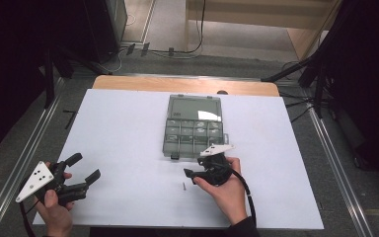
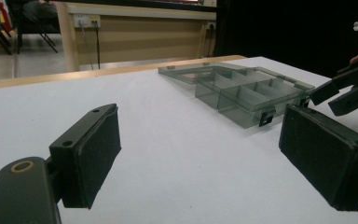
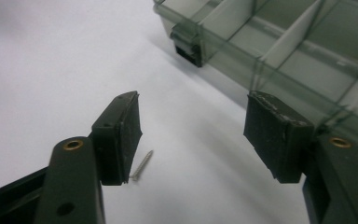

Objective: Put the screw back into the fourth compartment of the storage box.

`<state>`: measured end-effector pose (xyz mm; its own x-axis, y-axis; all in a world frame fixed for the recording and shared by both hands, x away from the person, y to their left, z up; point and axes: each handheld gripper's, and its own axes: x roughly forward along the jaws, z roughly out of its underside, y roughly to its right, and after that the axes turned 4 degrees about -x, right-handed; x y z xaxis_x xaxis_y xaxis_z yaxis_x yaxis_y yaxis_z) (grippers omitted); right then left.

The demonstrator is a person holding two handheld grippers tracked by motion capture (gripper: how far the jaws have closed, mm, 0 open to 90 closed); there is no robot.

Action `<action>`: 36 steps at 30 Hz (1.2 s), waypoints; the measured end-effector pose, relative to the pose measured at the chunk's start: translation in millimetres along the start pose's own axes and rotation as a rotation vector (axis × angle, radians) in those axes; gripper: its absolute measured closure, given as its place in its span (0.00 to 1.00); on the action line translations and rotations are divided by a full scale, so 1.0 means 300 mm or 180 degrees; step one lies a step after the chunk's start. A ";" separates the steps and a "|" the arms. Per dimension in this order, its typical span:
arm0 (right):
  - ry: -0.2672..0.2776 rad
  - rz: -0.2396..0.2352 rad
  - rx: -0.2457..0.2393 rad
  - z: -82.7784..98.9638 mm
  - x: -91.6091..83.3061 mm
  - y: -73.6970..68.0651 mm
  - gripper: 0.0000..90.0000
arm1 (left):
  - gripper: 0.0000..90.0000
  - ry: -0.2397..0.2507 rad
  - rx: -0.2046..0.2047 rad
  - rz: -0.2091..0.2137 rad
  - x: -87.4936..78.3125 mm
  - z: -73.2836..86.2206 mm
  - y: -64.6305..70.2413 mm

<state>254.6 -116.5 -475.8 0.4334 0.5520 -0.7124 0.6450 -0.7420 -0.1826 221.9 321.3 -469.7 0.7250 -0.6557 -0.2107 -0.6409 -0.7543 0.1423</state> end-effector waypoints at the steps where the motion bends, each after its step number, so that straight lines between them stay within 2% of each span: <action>1: -0.0018 -0.0007 0.0010 0.002 0.005 -0.008 0.43 | 0.14 0.0000 0.0000 0.0000 0.000 0.000 0.000; 8: -0.0118 -0.0056 0.0001 0.028 0.046 -0.060 0.54 | 0.14 -0.0005 0.0003 0.0012 0.000 0.000 -0.001; 13: -0.0224 0.0115 -0.0069 0.046 0.063 -0.086 0.64 | 0.14 0.0010 -0.0004 0.0014 0.000 -0.001 -0.001; 19: -0.0226 0.0016 -0.0008 0.055 0.060 -0.097 0.76 | 0.14 0.0007 -0.0006 0.0007 0.001 -0.001 -0.001; 24: -0.0288 -0.0051 0.0028 0.064 0.068 -0.102 0.82 | 0.14 0.0013 -0.0005 0.0013 0.000 -0.002 -0.003; 26: -0.0334 0.0008 -0.0017 0.065 0.071 -0.109 0.83 | 0.14 0.0015 -0.0008 0.0013 -0.001 -0.002 -0.003; 28: -0.0358 -0.0011 -0.0054 0.065 0.074 -0.114 0.83 | 0.14 0.0013 -0.0005 0.0016 0.000 -0.001 -0.003; 30: -0.0400 0.0055 -0.0097 0.066 0.081 -0.119 0.84 | 0.14 0.0008 -0.0009 0.0014 0.001 -0.001 -0.002; 36: -0.0432 0.0114 -0.0217 0.072 0.080 -0.117 0.98 | 0.14 0.0016 -0.0014 0.0012 -0.001 -0.001 -0.004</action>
<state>228.7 -85.5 -501.1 0.3706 0.4658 -0.8035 0.6739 -0.7302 -0.1125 222.6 322.2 -469.4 0.7238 -0.6588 -0.2053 -0.6426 -0.7519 0.1472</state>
